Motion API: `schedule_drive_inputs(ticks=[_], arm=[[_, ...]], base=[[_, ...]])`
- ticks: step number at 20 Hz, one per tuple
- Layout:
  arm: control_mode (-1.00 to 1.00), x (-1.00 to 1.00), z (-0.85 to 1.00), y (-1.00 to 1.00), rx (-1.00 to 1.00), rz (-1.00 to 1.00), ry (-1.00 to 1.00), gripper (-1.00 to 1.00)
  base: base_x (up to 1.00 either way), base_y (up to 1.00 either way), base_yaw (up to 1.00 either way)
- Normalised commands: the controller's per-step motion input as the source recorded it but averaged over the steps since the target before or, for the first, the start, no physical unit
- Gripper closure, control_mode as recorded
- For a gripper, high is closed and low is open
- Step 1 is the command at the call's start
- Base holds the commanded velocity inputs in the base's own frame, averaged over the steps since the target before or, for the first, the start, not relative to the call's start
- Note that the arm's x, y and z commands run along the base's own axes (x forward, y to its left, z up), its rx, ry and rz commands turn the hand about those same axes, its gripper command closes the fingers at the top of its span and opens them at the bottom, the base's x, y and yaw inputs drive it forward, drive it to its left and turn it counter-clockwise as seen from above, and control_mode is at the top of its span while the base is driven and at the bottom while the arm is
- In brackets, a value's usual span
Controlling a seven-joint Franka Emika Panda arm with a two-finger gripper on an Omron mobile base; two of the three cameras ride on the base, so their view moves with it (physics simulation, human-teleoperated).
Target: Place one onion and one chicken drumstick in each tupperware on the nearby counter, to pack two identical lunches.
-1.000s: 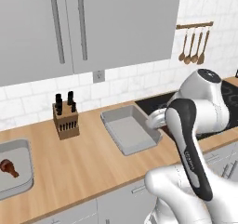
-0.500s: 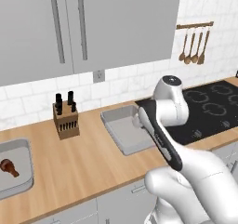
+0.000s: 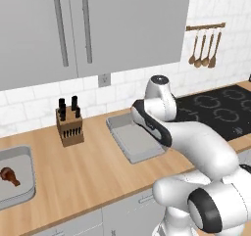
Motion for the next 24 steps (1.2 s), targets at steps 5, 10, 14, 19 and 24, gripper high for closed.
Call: schedule_drive_inputs(ticks=[5, 10, 14, 19, 24], arm=[[-1.00, 0.62, -0.53, 0.00, 0.00, 0.00, 0.00, 1.00], [-1.00, 0.41, -0.88, 0.00, 0.00, 0.00, 0.00, 1.00], [-1.00, 0.00, -0.55, 0.00, 0.00, 0.00, -0.01, 1.00], [-1.00, -0.02, -0.26, 0.00, -0.01, 0.00, -0.01, 1.00], [-1.00, 0.20, -0.03, 0.08, 0.00, 0.00, 0.00, -1.00]], base=[[0.00, 0.00, 0.00], [0.00, 0.00, 0.00], [0.00, 0.00, 0.00], [0.00, 0.00, 0.00], [0.00, 0.00, 0.00]])
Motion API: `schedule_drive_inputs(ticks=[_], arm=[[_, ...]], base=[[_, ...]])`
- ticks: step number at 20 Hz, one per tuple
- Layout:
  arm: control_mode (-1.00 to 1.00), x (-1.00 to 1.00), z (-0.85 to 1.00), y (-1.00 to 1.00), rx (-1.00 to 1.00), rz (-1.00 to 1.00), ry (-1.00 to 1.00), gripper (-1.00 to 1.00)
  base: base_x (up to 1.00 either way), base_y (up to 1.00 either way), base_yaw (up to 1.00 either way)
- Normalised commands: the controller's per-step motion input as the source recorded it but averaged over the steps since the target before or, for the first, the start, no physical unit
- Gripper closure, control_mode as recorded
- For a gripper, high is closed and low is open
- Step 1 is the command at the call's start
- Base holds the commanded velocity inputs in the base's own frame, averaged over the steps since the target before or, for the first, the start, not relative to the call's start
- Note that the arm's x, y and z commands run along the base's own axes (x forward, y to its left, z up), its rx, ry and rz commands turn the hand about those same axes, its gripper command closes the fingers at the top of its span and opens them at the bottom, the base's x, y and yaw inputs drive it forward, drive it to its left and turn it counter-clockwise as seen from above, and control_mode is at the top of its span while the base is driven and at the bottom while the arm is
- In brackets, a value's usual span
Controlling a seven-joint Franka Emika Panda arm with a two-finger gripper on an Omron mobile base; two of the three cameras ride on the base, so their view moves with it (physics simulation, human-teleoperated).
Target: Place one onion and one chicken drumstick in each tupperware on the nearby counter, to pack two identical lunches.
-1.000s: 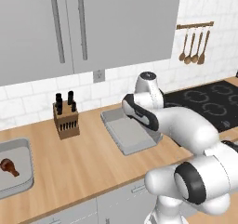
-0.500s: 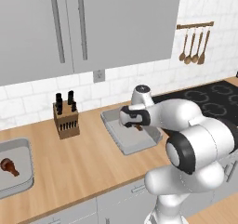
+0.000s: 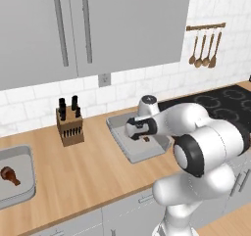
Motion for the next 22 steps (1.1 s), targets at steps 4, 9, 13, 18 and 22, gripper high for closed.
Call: schedule_drive_inputs(ticks=[4, 9, 13, 18, 22], arm=[[-1.00, 0.43, 0.01, 0.14, 0.00, 0.00, 0.00, -1.00], [-1.00, 0.04, 0.16, 0.00, -0.02, 0.01, 0.00, -1.00], [-1.00, -0.69, 0.81, -0.05, 0.05, 0.01, 0.00, -1.00], [-1.00, -1.00, 0.74, -0.26, 0.11, 0.00, 0.00, -1.00], [-1.00, -1.00, 0.44, -0.34, 0.02, 0.00, 0.07, -1.00]], base=[[0.00, 0.00, 0.00], [0.00, 0.00, 0.00], [0.00, 0.00, 0.00], [0.00, 0.00, 0.00], [0.00, 0.00, 0.00]])
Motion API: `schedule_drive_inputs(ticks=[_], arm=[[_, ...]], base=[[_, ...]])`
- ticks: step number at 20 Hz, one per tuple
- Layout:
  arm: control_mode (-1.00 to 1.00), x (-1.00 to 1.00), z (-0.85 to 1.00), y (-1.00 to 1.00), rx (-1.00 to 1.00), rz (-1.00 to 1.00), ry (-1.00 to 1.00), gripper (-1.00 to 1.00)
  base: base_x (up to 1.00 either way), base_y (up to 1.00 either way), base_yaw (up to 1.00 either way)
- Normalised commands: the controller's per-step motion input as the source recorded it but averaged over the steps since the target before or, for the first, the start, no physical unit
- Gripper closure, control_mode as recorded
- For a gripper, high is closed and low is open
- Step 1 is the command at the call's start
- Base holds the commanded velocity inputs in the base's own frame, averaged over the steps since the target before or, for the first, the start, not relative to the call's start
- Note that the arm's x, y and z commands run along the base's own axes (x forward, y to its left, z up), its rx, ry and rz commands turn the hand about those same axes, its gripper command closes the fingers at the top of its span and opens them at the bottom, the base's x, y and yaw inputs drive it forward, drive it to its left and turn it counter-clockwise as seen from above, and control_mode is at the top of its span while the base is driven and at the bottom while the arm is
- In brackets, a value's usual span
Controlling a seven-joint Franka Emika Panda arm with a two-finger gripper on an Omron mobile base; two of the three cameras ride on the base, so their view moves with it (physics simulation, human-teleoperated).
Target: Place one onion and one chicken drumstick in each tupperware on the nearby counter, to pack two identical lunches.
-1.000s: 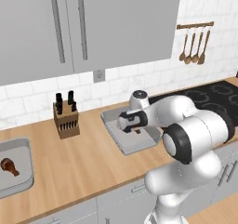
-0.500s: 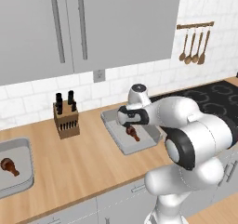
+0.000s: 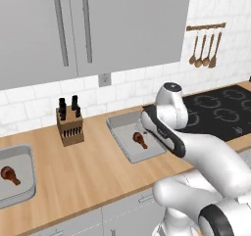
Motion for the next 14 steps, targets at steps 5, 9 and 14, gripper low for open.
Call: schedule_drive_inputs(ticks=[5, 9, 14], arm=[[-1.00, -1.00, 0.52, -0.40, 0.00, 0.00, 0.28, -1.00], [-1.00, -1.00, 0.65, -0.23, 0.00, 0.02, 0.03, -1.00], [-1.00, -1.00, 0.86, -0.02, 0.00, 0.10, -0.11, -1.00]], base=[[0.00, 0.00, 0.00], [0.00, 0.00, 0.00], [0.00, 0.00, 0.00]])
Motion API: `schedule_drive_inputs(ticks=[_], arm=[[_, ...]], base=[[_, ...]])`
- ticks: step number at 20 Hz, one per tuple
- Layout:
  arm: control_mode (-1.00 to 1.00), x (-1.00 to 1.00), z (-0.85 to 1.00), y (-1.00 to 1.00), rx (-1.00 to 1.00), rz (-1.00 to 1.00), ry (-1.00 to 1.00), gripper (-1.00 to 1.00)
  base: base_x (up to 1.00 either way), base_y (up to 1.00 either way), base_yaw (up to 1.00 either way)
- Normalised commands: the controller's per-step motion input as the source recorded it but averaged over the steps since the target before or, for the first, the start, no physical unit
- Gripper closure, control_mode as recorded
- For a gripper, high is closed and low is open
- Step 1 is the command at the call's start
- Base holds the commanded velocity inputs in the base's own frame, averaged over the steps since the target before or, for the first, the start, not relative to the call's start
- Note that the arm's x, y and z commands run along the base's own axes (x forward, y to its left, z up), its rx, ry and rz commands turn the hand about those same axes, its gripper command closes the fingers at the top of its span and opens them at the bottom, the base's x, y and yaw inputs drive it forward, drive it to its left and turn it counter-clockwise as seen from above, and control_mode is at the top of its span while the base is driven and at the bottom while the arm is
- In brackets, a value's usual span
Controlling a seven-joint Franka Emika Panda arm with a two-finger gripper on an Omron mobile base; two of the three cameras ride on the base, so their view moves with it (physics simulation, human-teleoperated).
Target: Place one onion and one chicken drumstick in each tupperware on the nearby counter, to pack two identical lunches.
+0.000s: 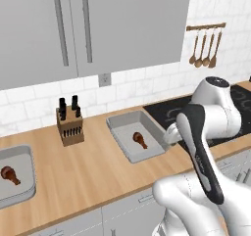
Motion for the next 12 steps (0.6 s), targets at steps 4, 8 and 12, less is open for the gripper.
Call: schedule_drive_inputs(ticks=[4, 8, 12], arm=[[-1.00, -0.99, 0.97, 0.03, 0.00, 0.08, -0.33, -1.00], [-1.00, -0.09, 0.10, 0.00, 0.01, 0.01, -0.06, -1.00], [-1.00, 0.00, 0.00, 0.00, 0.00, 0.00, 0.00, -1.00]], base=[[0.00, 0.00, 0.00], [0.00, 0.00, 0.00], [0.00, 0.00, 0.00]])
